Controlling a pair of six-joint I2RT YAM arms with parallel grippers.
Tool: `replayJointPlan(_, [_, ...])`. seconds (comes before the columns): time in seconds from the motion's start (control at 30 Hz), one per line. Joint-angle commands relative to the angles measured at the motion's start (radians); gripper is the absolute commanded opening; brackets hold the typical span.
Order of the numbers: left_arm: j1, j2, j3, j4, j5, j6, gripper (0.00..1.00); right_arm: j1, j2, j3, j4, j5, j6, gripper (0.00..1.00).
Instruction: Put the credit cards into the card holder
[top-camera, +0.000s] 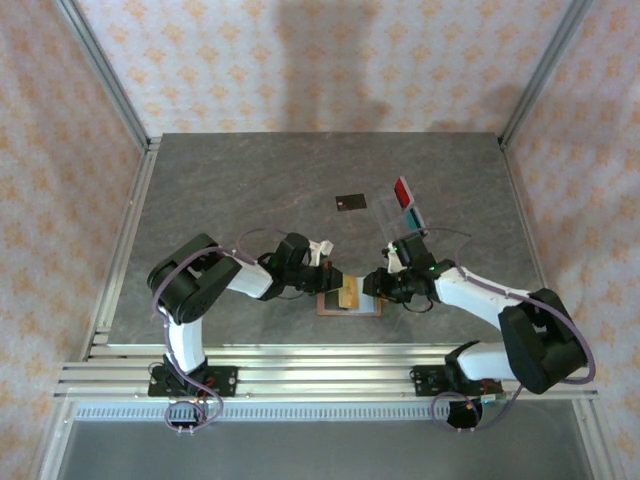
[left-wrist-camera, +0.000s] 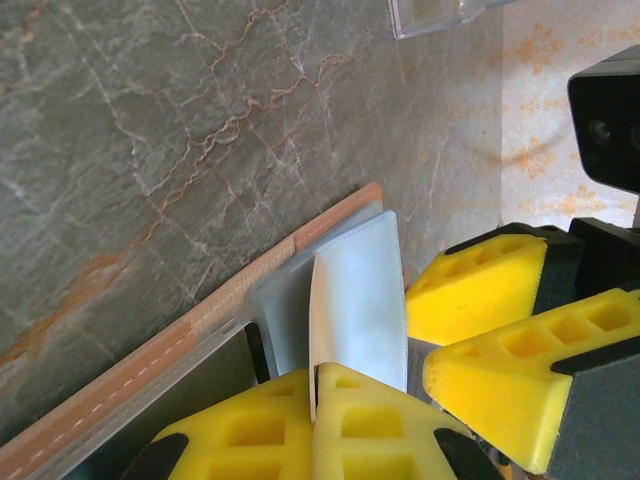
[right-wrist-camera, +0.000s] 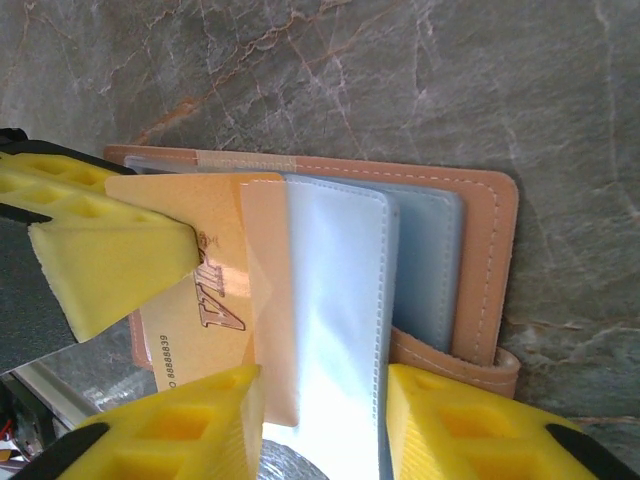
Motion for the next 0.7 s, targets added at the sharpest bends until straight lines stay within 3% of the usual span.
replayJointPlan(0.0, [-0.013, 0.019, -0.015, 0.030, -0.013, -0.012, 0.02, -0.007, -0.035, 0.006, -0.052, 0.055, -0.026, 0.40])
replayJointPlan(0.17, [-0.020, 0.020, -0.026, 0.042, -0.013, -0.017, 0.08, -0.007, -0.082, 0.041, -0.135, 0.121, -0.067, 0.51])
replayJointPlan(0.27, [-0.020, 0.016, -0.019, 0.035, -0.010, -0.022, 0.09, -0.007, -0.092, 0.053, -0.145, 0.135, -0.076, 0.53])
replayJointPlan(0.47, [-0.020, -0.034, 0.010, -0.103, -0.033, 0.033, 0.41, -0.007, -0.077, 0.095, -0.145, 0.149, -0.092, 0.55])
replayJointPlan(0.67, [-0.020, -0.078, 0.076, -0.323, -0.103, 0.119, 0.58, -0.007, -0.096, 0.115, -0.115, 0.157, -0.044, 0.54])
